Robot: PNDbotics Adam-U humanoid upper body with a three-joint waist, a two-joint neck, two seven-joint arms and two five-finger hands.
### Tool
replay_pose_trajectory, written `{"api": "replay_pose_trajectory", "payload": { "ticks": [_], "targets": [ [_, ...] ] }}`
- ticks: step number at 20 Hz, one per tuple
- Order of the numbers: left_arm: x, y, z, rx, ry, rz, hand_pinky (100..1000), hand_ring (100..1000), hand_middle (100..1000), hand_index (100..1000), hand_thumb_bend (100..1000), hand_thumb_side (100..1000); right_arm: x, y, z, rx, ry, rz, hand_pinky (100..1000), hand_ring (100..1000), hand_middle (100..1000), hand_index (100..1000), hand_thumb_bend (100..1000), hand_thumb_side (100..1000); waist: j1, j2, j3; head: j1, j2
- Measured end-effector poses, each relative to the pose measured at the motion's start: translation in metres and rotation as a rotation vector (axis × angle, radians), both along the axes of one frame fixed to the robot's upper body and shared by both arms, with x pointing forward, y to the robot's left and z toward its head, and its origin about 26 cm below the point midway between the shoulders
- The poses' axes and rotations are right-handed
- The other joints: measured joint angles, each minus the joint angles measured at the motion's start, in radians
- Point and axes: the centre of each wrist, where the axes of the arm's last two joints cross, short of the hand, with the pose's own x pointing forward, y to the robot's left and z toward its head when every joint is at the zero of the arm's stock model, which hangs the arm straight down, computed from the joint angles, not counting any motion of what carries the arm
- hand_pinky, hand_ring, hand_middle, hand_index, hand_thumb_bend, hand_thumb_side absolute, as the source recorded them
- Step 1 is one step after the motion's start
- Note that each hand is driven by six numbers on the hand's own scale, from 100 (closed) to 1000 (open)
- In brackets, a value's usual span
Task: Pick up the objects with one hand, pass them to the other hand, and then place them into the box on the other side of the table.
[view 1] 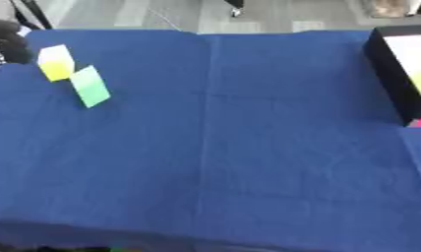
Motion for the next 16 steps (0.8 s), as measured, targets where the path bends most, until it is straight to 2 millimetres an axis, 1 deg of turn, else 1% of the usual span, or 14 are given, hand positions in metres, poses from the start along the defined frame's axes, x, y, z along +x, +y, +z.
{"api": "replay_pose_trajectory", "payload": {
  "ticks": [1,2,3,4,5,6,8,9,11,13,16],
  "targets": [
    [0.003,0.003,0.000,0.022,-0.004,0.029,744,665,622,770,172,791,-0.007,0.007,0.001,0.020,-0.021,0.032,825,852,814,1000,100,124,0.001,0.000,-0.003,0.022,0.000],
    [0.006,0.007,0.001,0.046,-0.008,0.058,746,667,625,773,169,779,-0.013,0.014,0.002,0.037,-0.041,0.060,823,849,811,1000,100,123,0.003,-0.001,-0.007,0.044,0.000],
    [0.009,0.011,0.002,0.073,-0.015,0.086,753,677,634,780,170,734,-0.019,0.020,0.002,0.050,-0.056,0.082,822,846,809,1000,100,115,0.004,-0.001,-0.011,0.062,0.000],
    [0.013,0.014,0.004,0.104,-0.023,0.112,755,680,637,781,172,724,-0.025,0.025,0.003,0.058,-0.068,0.101,821,846,808,1000,100,115,0.004,-0.002,-0.014,0.079,0.000],
    [0.016,0.018,0.006,0.139,-0.028,0.137,763,693,651,792,189,694,-0.030,0.030,0.005,0.062,-0.079,0.118,822,845,805,1000,100,124,0.004,-0.003,-0.017,0.093,0.000],
    [0.021,0.021,0.008,0.179,-0.032,0.153,767,698,657,797,202,686,-0.034,0.035,0.005,0.066,-0.088,0.133,822,845,804,1000,100,127,0.004,-0.003,-0.020,0.105,0.000],
    [0.031,0.026,0.012,0.273,-0.039,0.174,777,714,677,811,235,662,-0.042,0.043,0.006,0.079,-0.105,0.158,823,843,800,1000,100,145,0.004,-0.004,-0.027,0.120,0.000],
    [0.036,0.028,0.014,0.326,-0.040,0.179,782,722,687,818,266,649,-0.045,0.047,0.007,0.087,-0.111,0.169,823,842,797,1000,100,151,0.004,-0.005,-0.031,0.125,0.000],
    [0.049,0.032,0.017,0.436,-0.033,0.183,781,722,689,819,281,647,-0.051,0.054,0.007,0.104,-0.127,0.191,824,841,793,1000,100,169,0.004,-0.006,-0.038,0.131,0.000],
    [0.062,0.036,0.018,0.532,-0.011,0.187,784,726,694,822,325,625,-0.053,0.058,0.006,0.124,-0.133,0.213,824,839,791,1000,100,174,0.004,-0.006,-0.045,0.135,0.000],
    [0.085,0.039,0.016,0.666,0.033,0.210,788,732,704,827,372,622,-0.053,0.062,0.005,0.147,-0.145,0.254,821,835,788,1000,100,164,0.000,-0.006,-0.056,0.142,0.000]
  ]
}}
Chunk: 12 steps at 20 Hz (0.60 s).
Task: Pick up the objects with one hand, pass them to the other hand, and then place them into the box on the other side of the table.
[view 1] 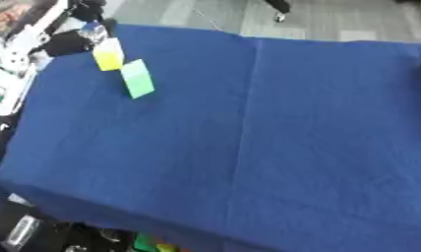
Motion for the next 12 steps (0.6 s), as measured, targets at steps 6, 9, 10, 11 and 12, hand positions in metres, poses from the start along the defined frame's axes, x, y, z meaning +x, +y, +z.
{"api": "replay_pose_trajectory", "payload": {
  "ticks": [6,9,10,11,12],
  "targets": [
    [0.035,0.006,-0.019,0.219,0.118,0.081,798,742,730,846,460,646,0.000,0.005,0.000,0.011,-0.025,0.065,821,834,786,1000,100,172,-0.015,0.009,-0.017,0.013,-0.004],
    [0.045,0.006,-0.032,0.279,0.184,0.107,801,743,730,844,513,660,0.001,0.007,0.001,0.016,-0.030,0.087,823,834,785,1000,100,179,-0.018,0.016,-0.023,0.018,-0.005],
    [0.048,0.006,-0.035,0.295,0.203,0.111,802,744,732,845,531,667,0.001,0.007,0.001,0.019,-0.030,0.090,823,834,785,1000,100,182,-0.019,0.019,-0.024,0.019,-0.005],
    [0.050,0.006,-0.039,0.306,0.222,0.111,803,744,733,846,555,677,0.001,0.007,0.001,0.021,-0.030,0.094,823,834,785,1000,100,186,-0.020,0.020,-0.025,0.021,-0.005],
    [0.052,0.006,-0.042,0.314,0.240,0.108,804,744,733,846,569,674,0.002,0.008,0.001,0.022,-0.029,0.098,824,834,785,1000,100,189,-0.020,0.022,-0.026,0.023,-0.005]
  ]
}}
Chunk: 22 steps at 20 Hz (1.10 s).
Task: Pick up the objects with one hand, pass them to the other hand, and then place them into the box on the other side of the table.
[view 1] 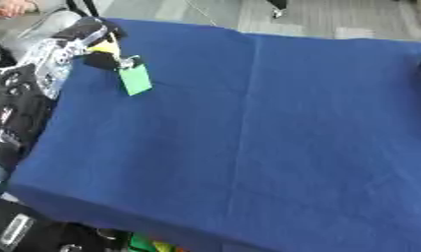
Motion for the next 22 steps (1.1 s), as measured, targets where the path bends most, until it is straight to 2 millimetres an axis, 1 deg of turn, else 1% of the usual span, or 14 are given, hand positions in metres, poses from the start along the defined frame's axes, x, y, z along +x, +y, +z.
{"api": "replay_pose_trajectory", "payload": {
  "ticks": [3,7,9,13,18,22],
  "targets": [
    [0.003,-0.001,-0.004,0.017,0.047,-0.011,804,743,731,849,587,673,0.001,0.001,0.001,0.000,-0.002,0.008,824,834,785,1000,100,195,0.000,0.004,-0.005,0.003,0.000],
    [0.004,-0.002,-0.006,0.034,0.073,-0.011,800,730,716,844,550,641,0.001,0.002,0.001,0.002,-0.001,0.015,826,834,784,1000,100,198,0.001,0.004,-0.005,0.004,0.000],
    [0.004,-0.002,-0.006,0.046,0.072,0.002,798,725,711,841,531,617,0.001,0.002,0.001,0.001,-0.001,0.016,826,835,784,1000,100,200,0.002,0.004,-0.005,0.004,0.000],
    [0.004,-0.001,-0.005,0.061,0.043,0.050,789,714,699,835,511,597,0.001,0.002,0.001,0.001,0.000,0.016,827,835,784,1000,100,205,0.005,0.004,-0.006,0.005,0.000],
    [0.003,0.000,-0.007,0.070,0.027,0.094,780,690,683,818,506,580,0.001,0.002,0.001,0.000,0.002,0.016,828,835,784,1000,100,207,0.006,0.004,-0.005,0.005,0.000],
    [0.001,0.002,-0.013,0.090,0.058,0.115,772,680,672,805,508,577,0.001,0.002,0.001,0.000,0.003,0.016,829,835,784,1000,100,208,0.006,0.004,-0.005,0.005,0.000]
  ]
}}
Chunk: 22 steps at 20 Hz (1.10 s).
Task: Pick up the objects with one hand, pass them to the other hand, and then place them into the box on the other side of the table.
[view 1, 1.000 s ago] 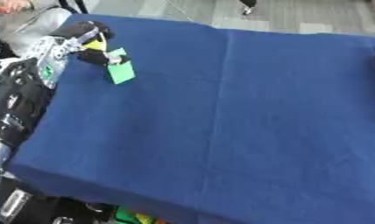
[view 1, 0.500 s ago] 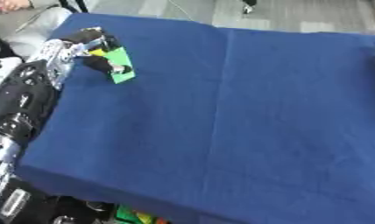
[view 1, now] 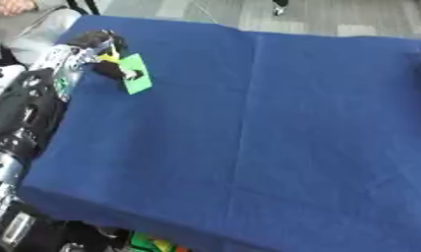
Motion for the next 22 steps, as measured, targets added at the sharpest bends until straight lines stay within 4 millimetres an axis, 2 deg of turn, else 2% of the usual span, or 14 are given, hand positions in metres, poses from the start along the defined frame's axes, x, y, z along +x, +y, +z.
{"api": "replay_pose_trajectory", "payload": {
  "ticks": [5,8,9,12,14,18,22],
  "targets": [
    [-0.001,0.002,-0.005,0.020,0.043,0.011,764,660,649,788,489,570,0.001,0.001,0.002,0.001,0.004,0.000,829,835,784,1000,100,209,0.000,0.000,0.001,0.000,0.000],
    [-0.001,0.003,-0.005,0.020,0.047,0.012,744,612,589,739,380,480,0.001,0.002,0.002,0.005,0.007,0.000,829,834,784,1000,100,209,0.000,0.000,0.001,0.000,0.000],
    [-0.001,0.003,-0.005,0.018,0.045,0.013,742,607,582,733,372,472,0.001,0.002,0.002,0.006,0.009,0.000,829,834,784,1000,100,209,0.000,0.000,0.001,0.000,0.000],
    [-0.002,0.003,-0.004,0.010,0.022,0.016,715,549,491,645,269,379,0.001,0.003,0.002,0.005,0.011,-0.001,829,834,783,1000,100,209,-0.001,0.000,0.002,0.000,0.000],
    [-0.003,0.002,-0.003,-0.014,-0.010,0.016,704,529,467,618,216,358,0.001,0.003,0.002,0.004,0.012,0.000,828,834,783,1000,100,203,-0.001,0.000,0.004,0.000,0.000],
    [-0.007,-0.003,0.011,-0.144,-0.112,-0.023,697,514,447,600,113,430,0.002,0.005,0.004,-0.007,0.008,0.014,826,829,782,1000,100,172,-0.001,0.000,0.007,-0.004,0.000],
    [-0.017,-0.012,0.035,-0.335,-0.183,-0.127,692,503,434,589,100,510,0.004,0.011,0.004,-0.044,0.007,0.039,820,824,782,1000,100,125,-0.001,-0.001,0.015,-0.018,0.000]
  ]
}}
